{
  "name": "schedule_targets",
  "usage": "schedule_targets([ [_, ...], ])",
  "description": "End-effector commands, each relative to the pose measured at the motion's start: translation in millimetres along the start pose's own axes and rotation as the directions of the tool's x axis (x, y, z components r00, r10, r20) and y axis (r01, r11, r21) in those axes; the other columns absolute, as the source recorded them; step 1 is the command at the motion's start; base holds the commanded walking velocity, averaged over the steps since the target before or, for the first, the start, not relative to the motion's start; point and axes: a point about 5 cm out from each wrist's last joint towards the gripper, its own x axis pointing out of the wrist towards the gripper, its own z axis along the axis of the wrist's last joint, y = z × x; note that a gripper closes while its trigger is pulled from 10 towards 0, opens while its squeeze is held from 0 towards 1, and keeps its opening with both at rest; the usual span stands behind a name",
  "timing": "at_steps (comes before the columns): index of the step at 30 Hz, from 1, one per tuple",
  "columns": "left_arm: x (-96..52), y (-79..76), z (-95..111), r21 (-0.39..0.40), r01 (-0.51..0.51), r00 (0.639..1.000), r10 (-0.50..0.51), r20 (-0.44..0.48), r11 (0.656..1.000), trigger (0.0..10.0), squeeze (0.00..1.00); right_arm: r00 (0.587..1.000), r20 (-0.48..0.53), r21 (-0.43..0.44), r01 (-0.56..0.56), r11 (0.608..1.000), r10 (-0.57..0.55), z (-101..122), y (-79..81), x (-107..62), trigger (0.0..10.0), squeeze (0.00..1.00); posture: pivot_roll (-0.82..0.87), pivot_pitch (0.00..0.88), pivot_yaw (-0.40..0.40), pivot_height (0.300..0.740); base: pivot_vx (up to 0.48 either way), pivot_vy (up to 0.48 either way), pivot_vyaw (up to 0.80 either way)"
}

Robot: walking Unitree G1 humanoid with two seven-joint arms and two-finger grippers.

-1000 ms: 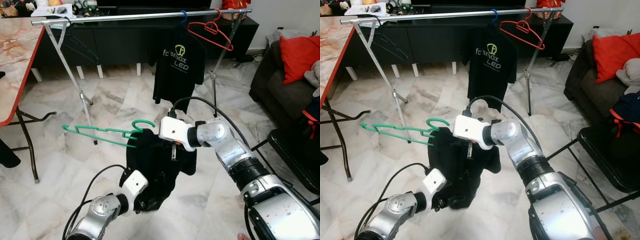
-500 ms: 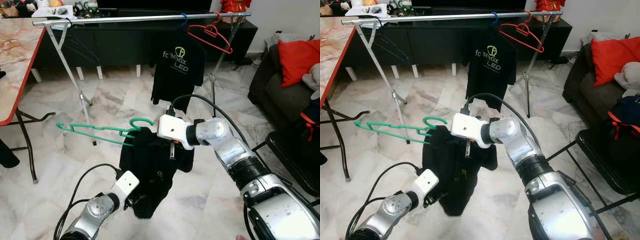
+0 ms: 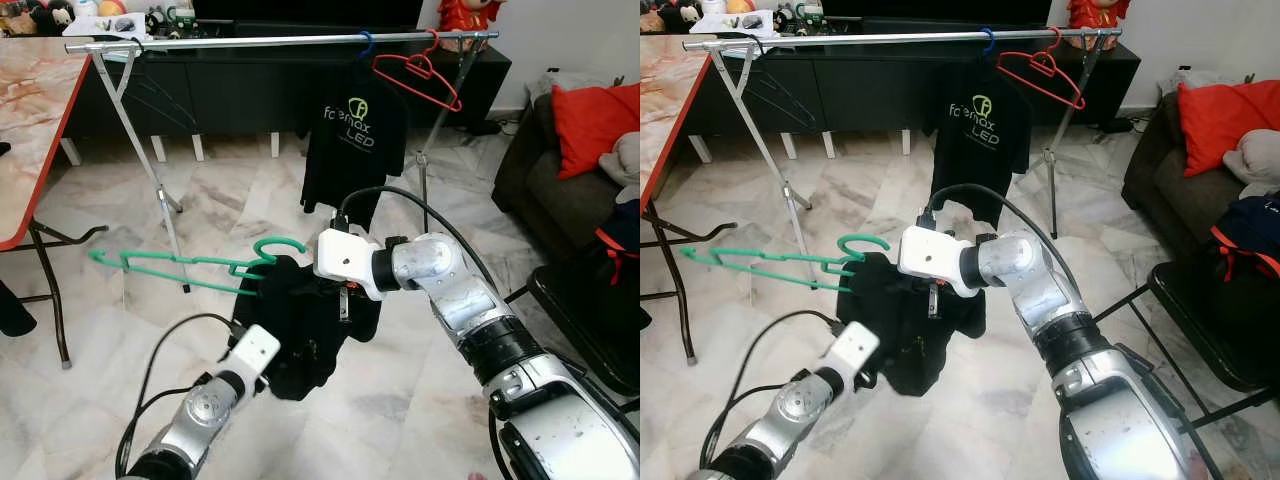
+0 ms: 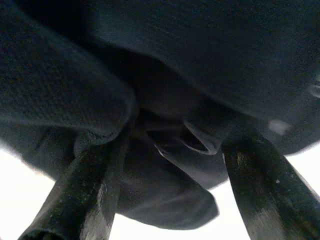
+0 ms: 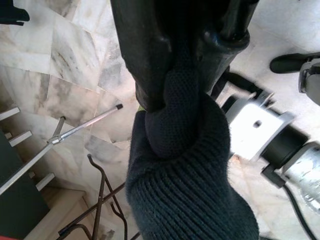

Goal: Hang hanger

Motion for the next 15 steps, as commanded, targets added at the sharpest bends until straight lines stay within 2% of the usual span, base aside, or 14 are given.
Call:
schedule_targets([
  [1,-1.3,7.6,-3.0,-0.028,-0.086,0.996,0.086,-0.004,0.996,10.0,0.0,0.999,0.033,-0.019,0.007,1.0,-0.007,7.1,-2.1,-4.8,0.0,0.0,-0.04,0.112,-0.102,0.721,0.0,0.0,0.0],
  [2,-1.3,7.6,-3.0,-0.028,-0.086,0.996,0.086,-0.004,0.996,10.0,0.0,0.999,0.033,-0.019,0.007,1.0,-0.007,7.1,-2.1,-4.8,0.0,0.0,-0.04,0.112,-0.102,0.721,0.0,0.0,0.0],
  [4,-2.7,19.1,-5.4,0.0,-0.171,0.985,0.171,-0.018,0.985,10.0,0.0,1.0,0.03,-0.016,0.002,1.0,-0.002,5.3,-0.6,-5.2,0.0,0.0,-0.04,0.114,-0.1,0.721,0.0,0.0,0.0],
  [8,-3.9,22.8,-5.9,0.014,-0.178,0.984,0.179,-0.012,0.984,10.0,0.0,1.0,0.027,-0.015,-0.002,1.0,0.002,4.0,0.5,-5.5,0.0,0.0,-0.04,0.117,-0.099,0.721,0.0,0.0,0.0],
  [11,-4.2,14.9,-5.4,0.037,-0.094,0.996,0.093,0.009,0.995,10.0,0.0,1.0,0.025,-0.013,-0.005,1.0,0.006,2.8,1.5,-5.4,0.0,0.0,-0.04,0.117,-0.098,0.721,0.0,0.0,0.0],
  [12,-4.5,7.0,-4.8,0.027,-0.022,0.999,0.021,0.024,0.999,10.0,0.0,1.0,0.024,-0.013,-0.006,1.0,0.006,2.5,1.9,-5.4,0.0,0.0,-0.03,0.117,-0.097,0.721,0.0,0.0,0.0],
  [15,-5.7,-4.9,-3.3,0.021,0.09,0.995,-0.091,0.05,0.996,10.0,0.0,1.0,0.024,-0.01,-0.007,1.0,0.007,2.0,2.7,-5.3,0.0,0.0,-0.04,0.118,-0.098,0.721,0.0,0.0,0.0],
])
